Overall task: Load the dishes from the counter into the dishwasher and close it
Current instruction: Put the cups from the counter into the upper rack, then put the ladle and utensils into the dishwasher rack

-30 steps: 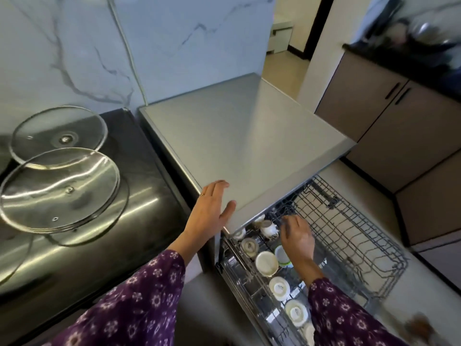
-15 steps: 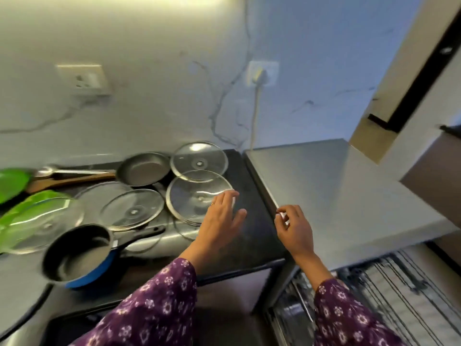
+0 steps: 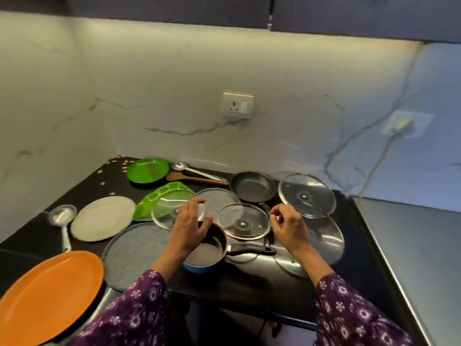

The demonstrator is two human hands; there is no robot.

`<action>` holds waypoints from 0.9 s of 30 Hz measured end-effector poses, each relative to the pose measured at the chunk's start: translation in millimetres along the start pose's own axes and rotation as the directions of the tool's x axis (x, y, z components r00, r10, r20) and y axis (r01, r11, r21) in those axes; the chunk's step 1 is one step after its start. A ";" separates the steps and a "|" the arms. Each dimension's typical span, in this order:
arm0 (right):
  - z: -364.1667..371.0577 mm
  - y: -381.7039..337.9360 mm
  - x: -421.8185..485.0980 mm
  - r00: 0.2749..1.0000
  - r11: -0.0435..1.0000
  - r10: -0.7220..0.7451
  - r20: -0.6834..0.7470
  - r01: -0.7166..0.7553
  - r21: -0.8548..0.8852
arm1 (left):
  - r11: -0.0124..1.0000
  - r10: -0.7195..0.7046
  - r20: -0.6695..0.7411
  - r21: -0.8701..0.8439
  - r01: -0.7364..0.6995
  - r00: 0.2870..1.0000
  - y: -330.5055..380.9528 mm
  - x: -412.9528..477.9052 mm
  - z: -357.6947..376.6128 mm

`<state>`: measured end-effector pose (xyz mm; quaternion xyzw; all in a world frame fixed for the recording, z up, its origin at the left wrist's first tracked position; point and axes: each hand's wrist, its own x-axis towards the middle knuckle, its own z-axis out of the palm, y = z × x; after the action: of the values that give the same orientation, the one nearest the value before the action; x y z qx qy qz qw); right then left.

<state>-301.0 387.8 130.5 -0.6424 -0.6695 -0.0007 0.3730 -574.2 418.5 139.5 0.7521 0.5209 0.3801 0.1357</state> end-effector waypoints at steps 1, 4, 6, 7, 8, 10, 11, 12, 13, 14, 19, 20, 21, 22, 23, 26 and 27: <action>10.2 -9.5 8.8 0.999 1.000 -0.011 0.030 0.011 0.004 | 0.999 -0.042 -0.011 0.000 0.042 0.999 -14.7 0.1 -8.8; 45.3 -38.9 34.7 0.989 0.999 -0.032 0.142 0.027 0.035 | 0.991 -0.128 -0.029 0.037 0.129 0.991 -63.2 -2.3 -34.2; 66.5 -52.8 48.9 0.974 0.999 -0.033 0.224 0.025 0.038 | 0.985 -0.158 -0.032 0.068 0.160 0.987 -89.9 -5.2 -45.2; 77.7 -59.8 56.2 0.964 0.999 -0.034 0.262 0.025 0.036 | 0.980 -0.180 -0.031 0.080 0.182 0.983 -102.2 -6.2 -50.7; 87.9 -65.3 62.7 0.955 0.999 -0.033 0.296 0.024 0.036 | 0.975 -0.200 -0.027 0.093 0.202 0.979 -113.3 -6.9 -54.2; 107.5 -75.3 74.4 0.931 0.999 -0.032 0.365 0.027 0.020 | 0.967 -0.223 -0.016 0.122 0.223 0.975 -134.0 -6.6 -59.2; 114.2 -79.1 78.8 0.918 0.999 -0.034 0.395 0.035 0.006 | 0.963 -0.237 -0.010 0.128 0.237 0.971 -142.3 -6.2 -60.7; 122.6 -82.7 84.2 0.907 0.999 -0.035 0.420 0.041 -0.006 | 0.958 -0.258 -0.002 0.129 0.256 0.966 -152.6 -4.6 -62.3; 130.0 -86.2 89.3 0.897 0.999 -0.035 0.440 0.045 -0.014 | 0.951 -0.283 0.006 0.133 0.280 0.959 -161.9 -3.0 -63.8; 137.9 -89.2 94.6 0.889 0.999 -0.032 0.457 0.046 -0.020 | 0.943 -0.304 0.004 0.141 0.300 0.953 -171.7 -0.8 -65.2; 174.5 -106.6 116.0 0.870 0.997 -0.047 0.491 0.069 -0.026 | 0.854 -0.474 -0.095 0.194 0.483 0.876 -221.3 10.6 -81.5; 182.9 -110.1 119.2 0.867 0.997 -0.052 0.495 0.070 -0.018 | 0.816 -0.522 -0.116 0.221 0.535 0.845 -234.8 12.4 -87.1; 188.9 -114.2 121.0 0.865 0.997 -0.058 0.499 0.074 -0.011 | 0.766 -0.579 -0.134 0.249 0.593 0.804 -246.4 13.9 -93.5; 197.8 -118.6 123.2 0.861 0.996 -0.072 0.504 0.085 -0.002 | 0.707 -0.640 -0.154 0.267 0.655 0.753 -259.0 15.0 -100.6; 205.9 -123.5 124.6 0.858 0.995 -0.090 0.505 0.097 0.012 | 0.642 -0.700 -0.178 0.267 0.718 0.692 -270.4 15.8 -107.5; 226.8 -143.0 122.5 0.843 0.988 -0.155 0.514 0.138 0.072 | 0.452 -0.841 -0.235 0.190 0.871 0.488 -297.5 13.2 -125.8; 233.9 -150.5 120.8 0.835 0.983 -0.181 0.519 0.151 0.100 | 0.405 -0.866 -0.244 0.170 0.898 0.436 -306.5 10.4 -130.7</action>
<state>-534.6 577.6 94.1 -0.5470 -0.7988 0.1611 0.1917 -874.2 531.6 48.2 0.3505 0.8930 0.2181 0.1794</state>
